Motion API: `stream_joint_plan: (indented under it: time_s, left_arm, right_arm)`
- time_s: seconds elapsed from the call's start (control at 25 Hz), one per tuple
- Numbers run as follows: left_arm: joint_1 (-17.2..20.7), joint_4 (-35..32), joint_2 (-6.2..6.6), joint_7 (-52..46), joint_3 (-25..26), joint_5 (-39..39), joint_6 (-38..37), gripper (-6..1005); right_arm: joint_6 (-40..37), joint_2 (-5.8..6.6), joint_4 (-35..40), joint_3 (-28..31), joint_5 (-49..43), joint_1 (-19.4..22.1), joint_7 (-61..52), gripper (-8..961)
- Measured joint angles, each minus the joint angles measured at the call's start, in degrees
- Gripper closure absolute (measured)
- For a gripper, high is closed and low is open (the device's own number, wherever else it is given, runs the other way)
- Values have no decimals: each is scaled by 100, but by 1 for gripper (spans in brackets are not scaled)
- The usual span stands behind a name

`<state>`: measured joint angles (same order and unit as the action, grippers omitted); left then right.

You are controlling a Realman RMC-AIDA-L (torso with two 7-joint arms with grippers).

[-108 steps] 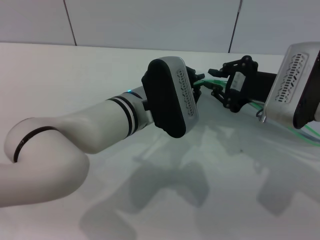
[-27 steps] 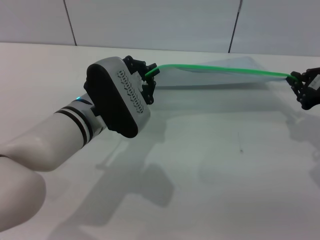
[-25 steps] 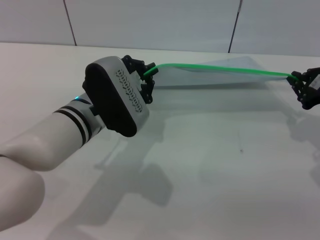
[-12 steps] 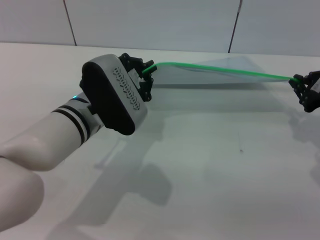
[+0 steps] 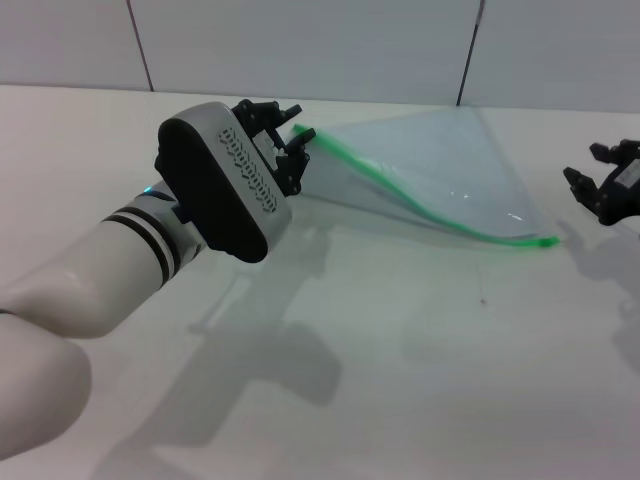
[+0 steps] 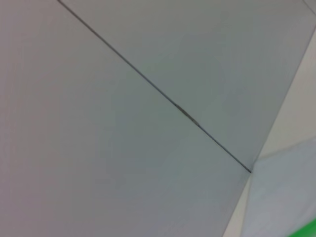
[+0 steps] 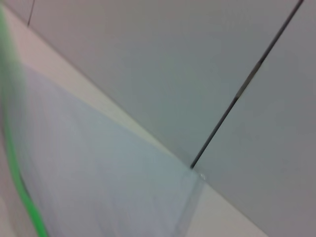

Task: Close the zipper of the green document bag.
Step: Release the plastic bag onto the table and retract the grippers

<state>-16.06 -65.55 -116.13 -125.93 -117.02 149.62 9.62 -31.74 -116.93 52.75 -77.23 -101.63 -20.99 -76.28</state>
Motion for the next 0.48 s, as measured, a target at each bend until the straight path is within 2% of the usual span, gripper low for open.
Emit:
stream_joint_plan:
  time_s: [0.12,0.28,0.48]
  left_arm:
    - [-44,93,-2,-4,-41,-116,122,794]
    - [-17,104,-8,-24,-82,-179,330,643]
    - [70,107,9,-360,-293,-472,1137,416]
  right_arm:
    - [-28,2,79,-3,398,74,75,543]
    - [-43,-1,488,-29,1190,426,466,456]
    - [-59,-8,885,-395,3063,915,1509,339]
